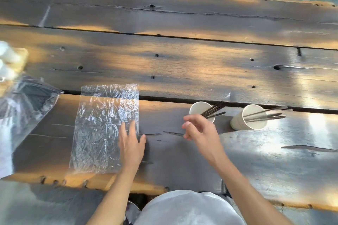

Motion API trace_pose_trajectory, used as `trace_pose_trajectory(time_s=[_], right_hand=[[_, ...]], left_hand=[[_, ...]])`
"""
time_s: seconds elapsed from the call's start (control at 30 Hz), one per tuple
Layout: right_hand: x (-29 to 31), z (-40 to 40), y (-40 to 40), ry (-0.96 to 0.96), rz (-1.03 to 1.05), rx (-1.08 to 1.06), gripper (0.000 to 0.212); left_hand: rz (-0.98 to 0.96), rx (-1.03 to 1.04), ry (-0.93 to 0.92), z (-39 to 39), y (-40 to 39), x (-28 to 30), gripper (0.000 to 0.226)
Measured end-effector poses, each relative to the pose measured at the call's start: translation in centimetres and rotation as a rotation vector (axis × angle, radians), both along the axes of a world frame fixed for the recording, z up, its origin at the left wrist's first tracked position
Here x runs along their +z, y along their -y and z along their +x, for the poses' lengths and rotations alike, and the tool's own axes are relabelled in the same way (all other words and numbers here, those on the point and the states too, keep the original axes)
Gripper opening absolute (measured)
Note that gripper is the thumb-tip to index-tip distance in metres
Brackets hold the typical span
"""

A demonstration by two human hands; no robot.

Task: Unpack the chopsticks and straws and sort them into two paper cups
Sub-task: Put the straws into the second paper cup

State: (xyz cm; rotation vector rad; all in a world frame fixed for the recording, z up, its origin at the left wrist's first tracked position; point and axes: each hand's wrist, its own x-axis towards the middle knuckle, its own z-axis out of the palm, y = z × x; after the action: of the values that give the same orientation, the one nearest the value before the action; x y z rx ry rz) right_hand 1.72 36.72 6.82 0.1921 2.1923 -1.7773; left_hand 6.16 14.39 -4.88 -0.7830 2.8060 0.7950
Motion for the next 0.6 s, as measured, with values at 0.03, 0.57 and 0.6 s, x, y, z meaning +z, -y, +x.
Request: trace_pose_trajectory(time_s=[0.03, 0.57, 0.6], right_hand=[[-0.9, 0.4, 1.0, 0.034, 0.002, 0.056, 0.017], [-10.0, 3.2, 4.7, 0.613, 0.073, -0.041, 0.024], [-10.0, 3.0, 4.7, 0.621, 0.057, -0.068, 0.025]], left_hand=[[-0.049, 0.040, 0.036, 0.8, 1.4, -0.2, 0.073], [-0.049, -0.330, 0.481, 8.3, -2.4, -0.9, 0.095], [-0.058, -0.348, 0.470, 8.3, -2.8, -0.9, 0.094]])
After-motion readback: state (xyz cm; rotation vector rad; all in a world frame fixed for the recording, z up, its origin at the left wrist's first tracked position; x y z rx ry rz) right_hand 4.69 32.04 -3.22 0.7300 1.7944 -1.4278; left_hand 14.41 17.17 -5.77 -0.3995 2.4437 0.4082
